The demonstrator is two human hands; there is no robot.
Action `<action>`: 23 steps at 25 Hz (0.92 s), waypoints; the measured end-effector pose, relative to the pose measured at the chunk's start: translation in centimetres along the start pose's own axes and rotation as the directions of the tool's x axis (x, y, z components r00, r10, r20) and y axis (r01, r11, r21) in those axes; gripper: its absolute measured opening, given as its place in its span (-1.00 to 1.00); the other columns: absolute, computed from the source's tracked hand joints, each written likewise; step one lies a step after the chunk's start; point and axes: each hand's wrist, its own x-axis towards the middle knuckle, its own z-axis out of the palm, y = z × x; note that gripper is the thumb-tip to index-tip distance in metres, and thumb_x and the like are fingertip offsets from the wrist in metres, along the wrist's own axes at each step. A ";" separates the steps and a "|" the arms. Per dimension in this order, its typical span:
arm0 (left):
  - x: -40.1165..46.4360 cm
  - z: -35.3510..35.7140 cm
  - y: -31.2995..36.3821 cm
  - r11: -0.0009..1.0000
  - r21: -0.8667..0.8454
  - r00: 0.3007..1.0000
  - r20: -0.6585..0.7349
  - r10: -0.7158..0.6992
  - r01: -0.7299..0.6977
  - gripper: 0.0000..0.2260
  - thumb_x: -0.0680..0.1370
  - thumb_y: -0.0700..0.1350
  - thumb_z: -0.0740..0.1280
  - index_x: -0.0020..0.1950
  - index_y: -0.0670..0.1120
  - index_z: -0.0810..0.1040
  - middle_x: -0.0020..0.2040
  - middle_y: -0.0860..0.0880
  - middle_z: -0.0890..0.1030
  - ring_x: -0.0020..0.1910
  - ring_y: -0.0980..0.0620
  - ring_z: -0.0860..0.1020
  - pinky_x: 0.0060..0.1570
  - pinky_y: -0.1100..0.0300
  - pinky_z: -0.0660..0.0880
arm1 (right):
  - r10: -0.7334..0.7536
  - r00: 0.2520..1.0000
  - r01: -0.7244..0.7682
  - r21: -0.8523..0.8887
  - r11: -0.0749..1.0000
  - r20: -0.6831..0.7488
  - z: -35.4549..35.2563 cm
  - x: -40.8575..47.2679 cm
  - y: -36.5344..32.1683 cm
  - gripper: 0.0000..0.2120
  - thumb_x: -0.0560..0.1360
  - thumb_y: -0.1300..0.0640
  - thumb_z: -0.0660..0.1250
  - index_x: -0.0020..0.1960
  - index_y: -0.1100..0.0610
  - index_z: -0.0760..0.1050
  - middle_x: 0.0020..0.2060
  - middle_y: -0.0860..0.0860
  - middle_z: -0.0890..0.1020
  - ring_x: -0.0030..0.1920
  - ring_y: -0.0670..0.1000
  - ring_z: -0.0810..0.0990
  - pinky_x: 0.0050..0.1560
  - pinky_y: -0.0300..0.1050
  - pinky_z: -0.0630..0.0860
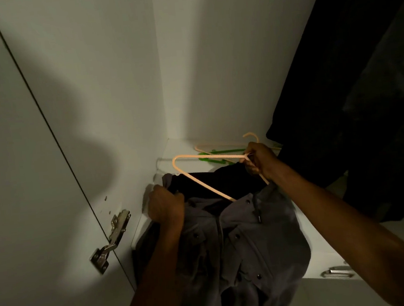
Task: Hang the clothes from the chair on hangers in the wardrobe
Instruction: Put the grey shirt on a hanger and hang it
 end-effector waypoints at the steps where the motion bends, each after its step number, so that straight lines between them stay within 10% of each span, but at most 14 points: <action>1: 0.8 -0.2 0.1 0.998 -0.049 0.999 0.015 0.029 -0.029 -0.68 0.53 0.00 0.46 0.15 -0.20 0.61 0.15 -0.18 0.59 0.13 -0.21 0.59 -0.08 0.06 0.43 | -0.013 1.000 0.012 -0.043 0.999 -0.004 0.2 0.0 0.0 -0.63 0.48 0.11 0.13 -0.31 0.35 0.51 -0.62 0.08 0.34 -0.69 0.02 0.19 -0.58 -0.32 0.07; 10: 5.7 -5.0 5.5 0.858 -0.492 0.989 -0.070 0.128 -0.145 -0.73 0.43 0.04 0.48 -0.38 -0.11 0.65 -0.48 0.01 0.55 -0.45 -0.01 0.56 -0.39 0.16 0.46 | -0.021 0.997 0.021 0.012 1.000 0.070 -1.3 -1.8 -2.4 -0.71 0.45 0.11 0.14 -0.28 0.31 0.46 -0.56 0.09 0.37 -0.66 0.01 0.18 -0.58 -0.34 0.09; 15: 5.7 -6.6 7.7 0.899 -0.245 0.932 -0.078 0.354 -0.362 -0.60 0.46 -0.12 0.46 -0.54 -0.10 0.41 -0.54 -0.01 0.41 -0.49 -0.06 0.46 -0.49 0.22 0.22 | -0.002 0.999 0.005 -0.043 0.999 0.054 -1.0 -2.9 -2.2 -0.69 0.47 0.14 0.14 -0.30 0.34 0.49 -0.58 0.09 0.35 -0.68 -0.01 0.17 -0.58 -0.38 0.10; 23: 4.1 -8.3 10.4 0.698 0.328 0.754 0.073 0.652 -0.636 -0.89 0.52 -0.28 0.35 -0.04 -0.18 0.68 -0.04 -0.14 0.68 -0.06 -0.15 0.63 -0.23 0.12 0.39 | -0.123 0.992 0.123 -0.010 0.992 -0.024 -0.7 -4.1 -2.2 -0.71 0.43 0.17 0.19 -0.37 0.32 0.48 -0.59 0.10 0.38 -0.69 0.00 0.16 -0.55 -0.34 0.03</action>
